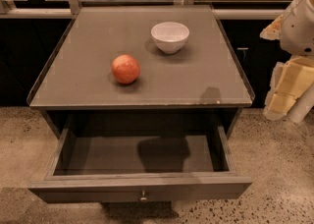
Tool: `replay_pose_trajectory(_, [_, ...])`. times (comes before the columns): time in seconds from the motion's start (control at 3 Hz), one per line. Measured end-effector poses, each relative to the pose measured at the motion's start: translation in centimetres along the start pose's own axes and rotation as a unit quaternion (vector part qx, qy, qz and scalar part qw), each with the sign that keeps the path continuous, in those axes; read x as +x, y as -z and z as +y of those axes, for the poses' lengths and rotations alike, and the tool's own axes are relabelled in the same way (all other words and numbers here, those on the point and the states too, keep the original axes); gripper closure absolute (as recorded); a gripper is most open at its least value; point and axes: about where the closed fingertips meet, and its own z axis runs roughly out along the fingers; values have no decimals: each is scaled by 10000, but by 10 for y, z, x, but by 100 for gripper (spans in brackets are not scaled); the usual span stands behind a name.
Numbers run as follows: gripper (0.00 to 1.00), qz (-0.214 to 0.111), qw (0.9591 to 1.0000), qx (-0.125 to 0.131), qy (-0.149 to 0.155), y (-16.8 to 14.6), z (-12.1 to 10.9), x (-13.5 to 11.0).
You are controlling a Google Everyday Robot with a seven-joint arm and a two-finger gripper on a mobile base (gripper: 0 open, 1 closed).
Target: Place apple into top drawer
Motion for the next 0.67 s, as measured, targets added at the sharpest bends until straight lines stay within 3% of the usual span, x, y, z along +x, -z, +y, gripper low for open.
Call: replay_pose_trajectory(0.67, [0,-13,10000,-12,74,-9,-4,-9])
